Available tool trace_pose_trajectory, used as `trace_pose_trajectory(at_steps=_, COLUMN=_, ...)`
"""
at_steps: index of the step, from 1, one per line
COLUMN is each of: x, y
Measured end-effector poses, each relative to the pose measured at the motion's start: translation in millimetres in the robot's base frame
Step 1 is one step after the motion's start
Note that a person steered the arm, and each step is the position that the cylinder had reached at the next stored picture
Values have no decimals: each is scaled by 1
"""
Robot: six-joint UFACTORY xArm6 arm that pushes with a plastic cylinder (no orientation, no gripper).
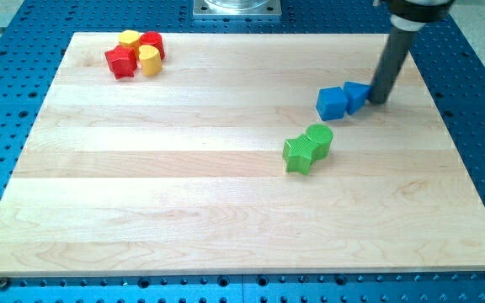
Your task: Move your arm top right side of the red circle
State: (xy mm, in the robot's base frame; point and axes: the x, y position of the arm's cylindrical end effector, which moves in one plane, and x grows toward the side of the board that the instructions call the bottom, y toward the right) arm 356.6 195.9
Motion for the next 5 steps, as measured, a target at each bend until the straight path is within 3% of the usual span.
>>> trace_pose_trajectory(at_steps=2, x=-19, y=-17)
trace_pose_trajectory(at_steps=3, x=-75, y=-27)
trace_pose_trajectory(at_steps=4, x=-132, y=-86)
trace_pose_trajectory(at_steps=5, x=-161, y=-174)
